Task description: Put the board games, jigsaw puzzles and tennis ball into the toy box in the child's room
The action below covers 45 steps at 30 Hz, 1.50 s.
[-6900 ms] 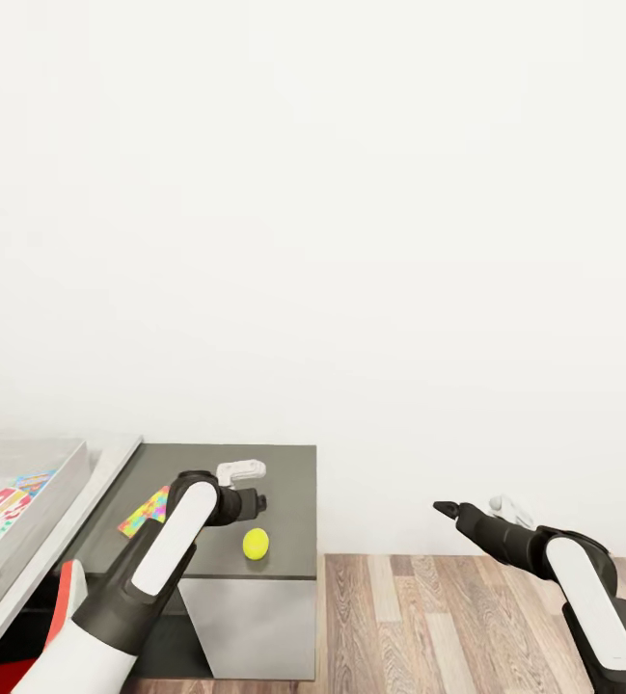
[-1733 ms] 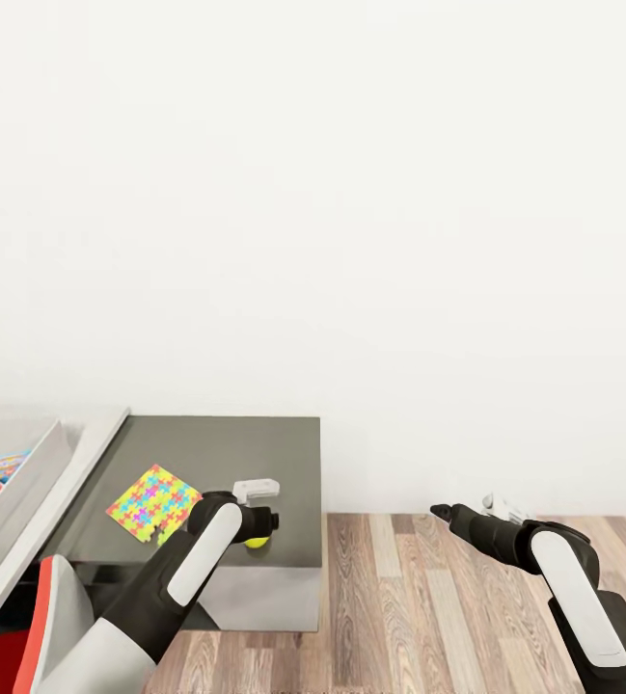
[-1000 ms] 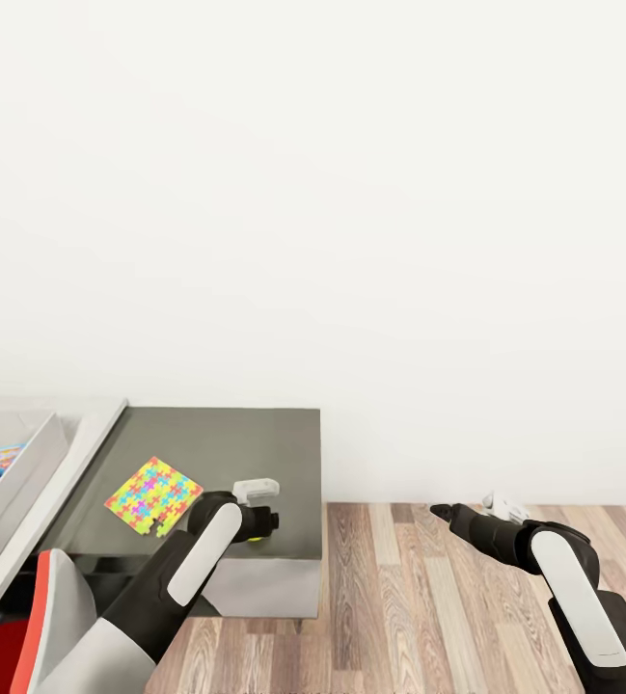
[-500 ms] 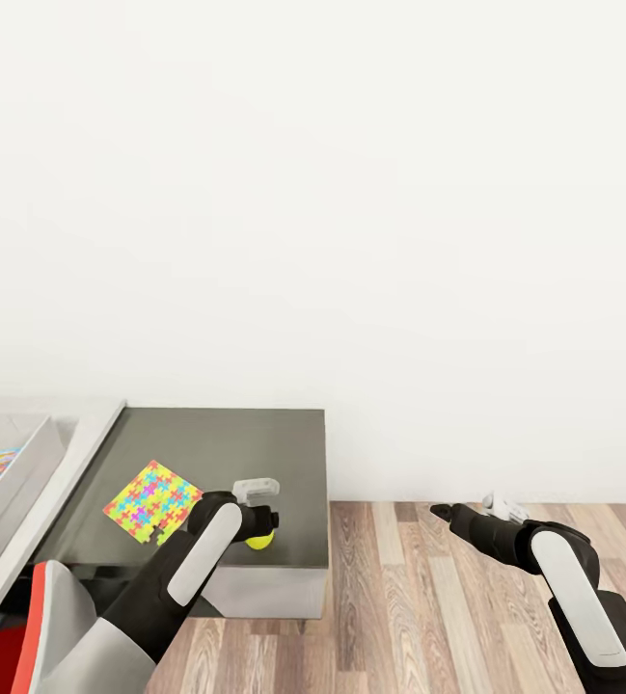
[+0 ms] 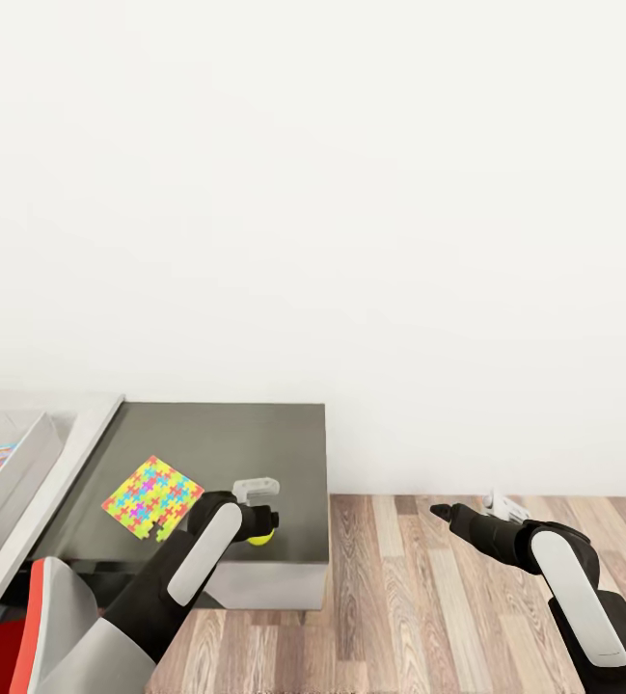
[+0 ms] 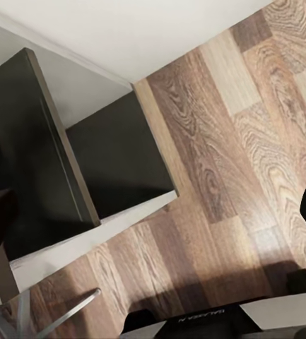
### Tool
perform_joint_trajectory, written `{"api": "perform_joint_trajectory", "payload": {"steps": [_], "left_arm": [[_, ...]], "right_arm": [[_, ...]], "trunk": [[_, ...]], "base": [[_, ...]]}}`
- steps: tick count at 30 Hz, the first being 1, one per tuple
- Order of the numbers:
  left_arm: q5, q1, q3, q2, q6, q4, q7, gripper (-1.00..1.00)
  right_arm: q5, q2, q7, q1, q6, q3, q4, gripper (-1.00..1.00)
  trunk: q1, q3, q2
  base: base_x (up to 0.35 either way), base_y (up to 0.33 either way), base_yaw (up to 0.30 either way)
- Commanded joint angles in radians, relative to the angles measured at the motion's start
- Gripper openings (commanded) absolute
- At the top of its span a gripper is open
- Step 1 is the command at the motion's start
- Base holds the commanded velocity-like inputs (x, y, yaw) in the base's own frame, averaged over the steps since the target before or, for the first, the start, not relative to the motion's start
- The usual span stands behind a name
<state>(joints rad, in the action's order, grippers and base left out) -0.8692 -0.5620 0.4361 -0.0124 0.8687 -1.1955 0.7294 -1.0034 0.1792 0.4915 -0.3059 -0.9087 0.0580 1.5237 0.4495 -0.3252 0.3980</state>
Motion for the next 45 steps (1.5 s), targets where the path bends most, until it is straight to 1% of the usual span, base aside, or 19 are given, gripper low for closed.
{"api": "perform_joint_trajectory", "payload": {"steps": [1, 26, 45], "left_arm": [[-0.01, -0.001, 0.001, 0.0, 0.001, -0.001, 0.011, 1.0], [-0.01, -0.001, 0.001, 0.0, 0.001, -0.001, 0.011, 1.0], [-0.01, -0.001, 0.001, 0.0, 0.001, -0.001, 0.011, 1.0]], "right_arm": [[-0.011, 0.0, 0.01, -0.001, -0.002, 0.0, 0.001, 1.0], [-0.01, 0.0, 0.009, -0.001, -0.002, 0.0, 0.001, 1.0], [-0.008, 0.0, 0.009, 0.0, 0.006, -0.001, 0.003, 1.0]], "trunk": [[0.001, -0.004, 0.002], [0.001, -0.044, 0.002], [0.001, -0.047, 0.002]], "base": [[0.0, 0.0, 0.0], [0.0, 0.0, 0.0], [0.0, 0.0, 0.0]]}}
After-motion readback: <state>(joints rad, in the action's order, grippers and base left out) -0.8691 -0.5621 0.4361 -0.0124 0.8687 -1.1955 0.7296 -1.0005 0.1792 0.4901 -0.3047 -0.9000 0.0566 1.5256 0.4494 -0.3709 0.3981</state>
